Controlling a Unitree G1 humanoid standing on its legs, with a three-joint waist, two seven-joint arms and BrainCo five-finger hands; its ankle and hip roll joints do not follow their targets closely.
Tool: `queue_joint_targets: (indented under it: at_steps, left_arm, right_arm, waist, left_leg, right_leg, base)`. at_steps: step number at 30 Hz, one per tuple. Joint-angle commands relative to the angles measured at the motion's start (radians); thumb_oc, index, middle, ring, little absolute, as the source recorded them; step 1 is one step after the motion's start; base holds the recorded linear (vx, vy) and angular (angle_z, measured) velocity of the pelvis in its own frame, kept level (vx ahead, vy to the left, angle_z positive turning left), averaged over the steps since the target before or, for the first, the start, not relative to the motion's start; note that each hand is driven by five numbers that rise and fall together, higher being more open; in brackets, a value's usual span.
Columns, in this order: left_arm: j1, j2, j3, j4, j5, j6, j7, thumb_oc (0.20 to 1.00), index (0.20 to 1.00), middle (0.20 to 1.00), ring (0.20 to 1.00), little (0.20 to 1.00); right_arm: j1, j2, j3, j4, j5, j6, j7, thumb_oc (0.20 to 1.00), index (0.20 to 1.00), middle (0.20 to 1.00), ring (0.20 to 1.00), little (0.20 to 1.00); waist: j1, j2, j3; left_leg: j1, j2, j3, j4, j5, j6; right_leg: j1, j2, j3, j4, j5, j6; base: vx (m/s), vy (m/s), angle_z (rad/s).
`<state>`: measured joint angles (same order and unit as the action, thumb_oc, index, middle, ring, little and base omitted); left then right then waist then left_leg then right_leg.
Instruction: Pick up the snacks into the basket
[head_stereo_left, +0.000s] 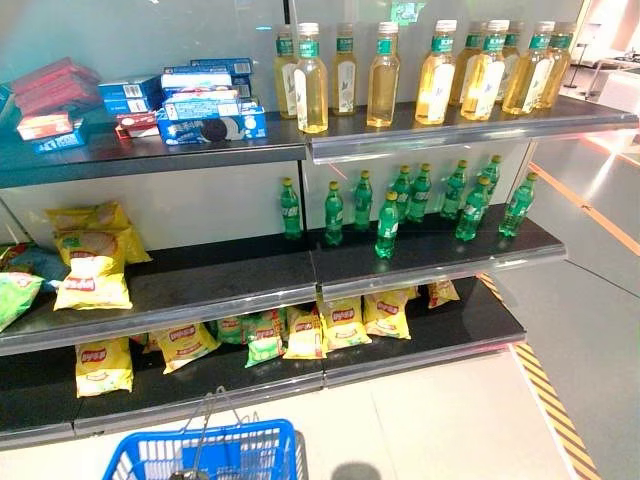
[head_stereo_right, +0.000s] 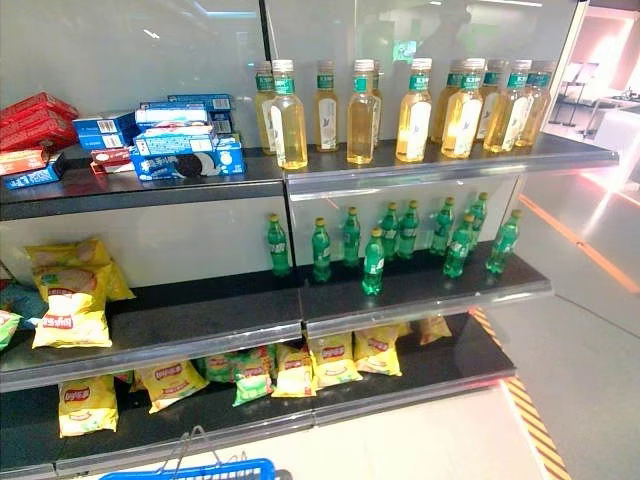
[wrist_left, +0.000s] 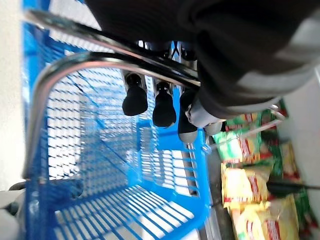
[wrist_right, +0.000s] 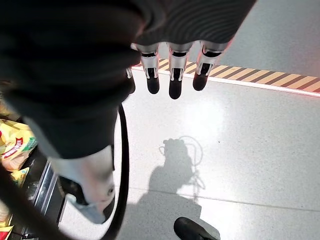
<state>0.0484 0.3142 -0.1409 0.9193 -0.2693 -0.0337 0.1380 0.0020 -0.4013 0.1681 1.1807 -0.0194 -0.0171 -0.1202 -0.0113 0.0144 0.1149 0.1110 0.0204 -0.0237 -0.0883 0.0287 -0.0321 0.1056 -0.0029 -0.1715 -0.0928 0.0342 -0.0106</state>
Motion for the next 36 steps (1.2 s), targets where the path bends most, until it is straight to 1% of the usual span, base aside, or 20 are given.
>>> queue_joint_targets:
  at_steps: [1, 3, 7, 10, 11, 12, 14, 15, 17, 19, 21, 22, 23, 24, 27, 28, 33, 34, 35, 36]
  left_arm:
    - [-0.058, 0.021, -0.009, -0.072, 0.030, -0.059, 0.005, 0.200, 0.200, 0.200, 0.200, 0.200]
    - [-0.058, 0.020, -0.013, -0.077, 0.030, -0.059, 0.005, 0.200, 0.200, 0.200, 0.200, 0.200]
    - [-0.045, 0.026, -0.010, -0.133, 0.049, -0.068, 0.016, 0.200, 0.200, 0.200, 0.200, 0.200]
    - [-0.038, 0.028, 0.000, -0.173, 0.039, -0.069, 0.028, 0.200, 0.200, 0.200, 0.200, 0.200]
    - [-0.038, 0.028, 0.000, -0.174, 0.039, -0.069, 0.028, 0.200, 0.200, 0.200, 0.200, 0.200]
    - [-0.038, 0.032, 0.002, -0.205, 0.027, -0.071, 0.026, 0.200, 0.200, 0.200, 0.200, 0.200]
    - [-0.039, 0.033, 0.003, -0.213, 0.025, -0.071, 0.026, 0.200, 0.200, 0.200, 0.200, 0.200]
    - [-0.045, 0.040, 0.005, -0.248, 0.011, -0.071, 0.035, 0.200, 0.200, 0.200, 0.200, 0.200]
    - [-0.046, 0.046, 0.005, -0.287, 0.010, -0.073, 0.043, 0.200, 0.200, 0.200, 0.200, 0.200]
    - [-0.052, 0.049, 0.003, -0.315, -0.003, -0.074, 0.048, 0.200, 0.200, 0.200, 0.200, 0.200]
    - [-0.056, 0.049, 0.003, -0.326, -0.008, -0.074, 0.049, 0.200, 0.200, 0.200, 0.200, 0.200]
    - [-0.070, 0.053, 0.000, -0.342, -0.019, -0.073, 0.058, 0.200, 0.200, 0.200, 0.200, 0.200]
    - [-0.070, 0.053, 0.001, -0.342, -0.019, -0.073, 0.058, 0.200, 0.200, 0.200, 0.200, 0.200]
    - [-0.078, 0.062, -0.001, -0.385, -0.039, -0.078, 0.065, 0.200, 0.200, 0.200, 0.200, 0.200]
    - [-0.087, 0.072, -0.001, -0.413, -0.053, -0.084, 0.076, 0.200, 0.200, 0.200, 0.200, 0.200]
    - [-0.095, 0.072, 0.005, -0.430, -0.086, -0.090, 0.089, 0.200, 0.200, 0.200, 0.200, 0.200]
    - [-0.085, 0.078, 0.015, -0.460, -0.097, -0.094, 0.093, 0.200, 0.200, 0.200, 0.200, 0.200]
    - [-0.086, 0.081, 0.013, -0.473, -0.104, -0.097, 0.097, 0.200, 0.200, 0.200, 0.200, 0.200]
    - [-0.085, 0.081, 0.013, -0.473, -0.104, -0.097, 0.097, 0.200, 0.200, 0.200, 0.200, 0.200]
    - [-0.091, 0.089, 0.009, -0.484, -0.103, -0.099, 0.100, 0.200, 0.200, 0.200, 0.200, 0.200]
  right_arm:
    - [-0.037, -0.004, 0.026, 0.002, -0.007, -0.019, -0.026, 1.000, 1.000, 1.000, 1.000, 1.000]
    - [-0.039, -0.005, 0.024, -0.018, 0.000, -0.023, -0.030, 1.000, 1.000, 1.000, 1.000, 1.000]
    - [-0.035, -0.019, -0.002, -0.187, 0.064, -0.049, -0.042, 1.000, 1.000, 1.000, 1.000, 1.000]
    - [-0.042, -0.048, -0.027, -0.316, 0.081, -0.057, -0.057, 1.000, 1.000, 1.000, 1.000, 1.000]
    - [-0.041, -0.048, -0.027, -0.318, 0.081, -0.056, -0.057, 1.000, 1.000, 1.000, 1.000, 1.000]
    - [-0.065, -0.081, -0.044, -0.373, 0.092, -0.060, -0.063, 1.000, 1.000, 1.000, 1.000, 1.000]
    - [-0.079, -0.096, -0.049, -0.399, 0.091, -0.059, -0.066, 1.000, 1.000, 1.000, 1.000, 1.000]
    - [-0.127, -0.144, -0.058, -0.446, 0.091, -0.056, -0.075, 1.000, 1.000, 1.000, 1.000, 1.000]
    - [-0.170, -0.187, -0.069, -0.489, 0.105, -0.059, -0.075, 1.000, 1.000, 1.000, 1.000, 1.000]
    - [-0.223, -0.230, -0.064, -0.507, 0.113, -0.057, -0.077, 1.000, 1.000, 1.000, 1.000, 1.000]
    - [-0.245, -0.243, -0.059, -0.505, 0.117, -0.057, -0.079, 1.000, 1.000, 1.000, 1.000, 1.000]
    - [-0.301, -0.274, -0.038, -0.508, 0.121, -0.053, -0.078, 1.000, 1.000, 1.000, 1.000, 1.000]
    - [-0.301, -0.274, -0.038, -0.508, 0.121, -0.053, -0.078, 1.000, 1.000, 1.000, 1.000, 1.000]
    - [-0.359, -0.297, -0.013, -0.509, 0.126, -0.048, -0.079, 1.000, 1.000, 1.000, 1.000, 1.000]
    - [-0.418, -0.300, 0.015, -0.496, 0.139, -0.047, -0.083, 1.000, 1.000, 1.000, 1.000, 1.000]
    - [-0.479, -0.298, 0.042, -0.477, 0.159, -0.045, -0.091, 1.000, 1.000, 1.000, 1.000, 1.000]
    - [-0.559, -0.305, 0.077, -0.456, 0.156, -0.034, -0.097, 1.000, 1.000, 1.000, 1.000, 1.000]
    - [-0.593, -0.308, 0.082, -0.442, 0.169, -0.036, -0.111, 1.000, 1.000, 1.000, 1.000, 1.000]
    - [-0.593, -0.308, 0.082, -0.442, 0.169, -0.036, -0.111, 1.000, 1.000, 1.000, 1.000, 1.000]
    - [-0.646, -0.320, 0.098, -0.429, 0.180, -0.040, -0.120, 1.000, 1.000, 1.000, 1.000, 1.000]
  waist:
    - [-0.004, -0.042, -0.032]
    - [-0.006, -0.042, -0.033]
    - [-0.011, -0.036, -0.031]
    - [-0.012, -0.032, -0.027]
    - [-0.012, -0.032, -0.027]
    - [-0.010, -0.029, -0.023]
    - [-0.010, -0.029, -0.021]
    - [-0.006, -0.027, -0.015]
    - [-0.003, -0.025, -0.007]
    - [0.000, -0.022, 0.006]
    - [0.001, -0.021, 0.012]
    - [0.006, -0.016, 0.030]
    - [0.006, -0.016, 0.029]
    - [0.010, -0.010, 0.052]
    - [0.016, -0.001, 0.078]
    - [0.023, 0.005, 0.108]
    - [0.034, 0.019, 0.128]
    - [0.038, 0.029, 0.139]
    - [0.038, 0.029, 0.139]
    - [0.044, 0.042, 0.160]
  left_leg:
    - [-0.002, -0.020, 0.023, 0.001, -0.035, 0.004]
    - [-0.002, -0.019, 0.024, 0.001, -0.035, 0.004]
    - [0.000, -0.019, 0.029, 0.001, -0.037, 0.003]
    - [0.000, -0.019, 0.030, 0.001, -0.038, 0.004]
    - [0.000, -0.019, 0.030, 0.001, -0.038, 0.004]
    - [-0.001, -0.020, 0.030, 0.001, -0.038, 0.004]
    - [-0.002, -0.020, 0.030, 0.001, -0.038, 0.003]
    - [-0.006, -0.022, 0.030, 0.001, -0.038, 0.003]
    - [-0.013, -0.022, 0.030, 0.001, -0.037, 0.003]
    - [-0.026, -0.022, 0.030, 0.001, -0.032, 0.003]
    - [-0.034, -0.022, 0.029, 0.001, -0.030, 0.003]
    - [-0.054, -0.021, 0.030, 0.006, -0.023, 0.003]
    - [-0.054, -0.021, 0.030, 0.006, -0.023, 0.003]
    - [-0.084, -0.022, 0.031, 0.031, -0.023, 0.005]
    - [-0.134, -0.024, 0.031, 0.083, -0.035, 0.008]
    - [-0.181, -0.028, 0.034, 0.127, -0.039, 0.007]
    - [-0.247, -0.034, 0.035, 0.149, -0.029, 0.001]
    - [-0.269, -0.035, 0.033, 0.147, -0.019, -0.002]
    - [-0.270, -0.035, 0.033, 0.147, -0.019, -0.002]
    - [-0.292, -0.037, 0.028, 0.146, -0.007, -0.005]
  right_leg:
    - [0.023, -0.052, 0.021, 0.066, -0.077, 0.097]
    - [0.024, -0.052, 0.023, 0.065, -0.077, 0.096]
    - [0.024, -0.051, 0.027, 0.066, -0.079, 0.098]
    - [0.022, -0.052, 0.028, 0.068, -0.081, 0.097]
    - [0.022, -0.052, 0.028, 0.068, -0.081, 0.097]
    - [0.020, -0.053, 0.026, 0.069, -0.081, 0.097]
    - [0.019, -0.053, 0.026, 0.070, -0.081, 0.097]
    - [0.013, -0.054, 0.029, 0.071, -0.080, 0.097]
    - [0.004, -0.056, 0.027, 0.074, -0.078, 0.098]
    - [-0.014, -0.057, 0.028, 0.082, -0.076, 0.097]
    - [-0.024, -0.057, 0.029, 0.088, -0.076, 0.096]
    - [-0.052, -0.059, 0.031, 0.107, -0.078, 0.094]
    - [-0.053, -0.059, 0.031, 0.108, -0.078, 0.094]
    - [-0.087, -0.060, 0.036, 0.135, -0.081, 0.092]
    - [-0.143, -0.060, 0.041, 0.193, -0.095, 0.087]
    - [-0.194, -0.061, 0.046, 0.241, -0.104, 0.083]
    - [-0.273, -0.071, 0.041, 0.279, -0.107, 0.082]
    - [-0.297, -0.072, 0.040, 0.290, -0.110, 0.081]
    - [-0.298, -0.072, 0.040, 0.290, -0.110, 0.081]
    - [-0.329, -0.071, 0.039, 0.308, -0.116, 0.077]
  base:
    - [0.00, 0.000, 0.00]
    - [0.00, 0.000, 0.00]
    - [0.01, -0.006, -0.07]
    - [0.01, -0.009, -0.07]
    - [0.00, 0.000, 0.00]
    - [0.00, 0.000, 0.00]
    - [0.00, 0.000, 0.00]
    - [0.00, 0.000, 0.00]
    - [0.00, 0.000, 0.00]
    - [-0.05, -0.010, -0.01]
    - [-0.05, -0.014, -0.01]
    - [-0.05, -0.014, -0.01]
    - [-0.11, -0.029, -0.01]
    - [-0.09, -0.032, -0.02]
    - [-0.10, -0.023, -0.01]
    - [-0.13, -0.023, 0.02]
    - [-0.07, -0.047, -0.04]
    - [0.00, 0.000, 0.00]
    - [-0.06, -0.055, 0.04]
    - [-0.06, -0.041, 0.03]
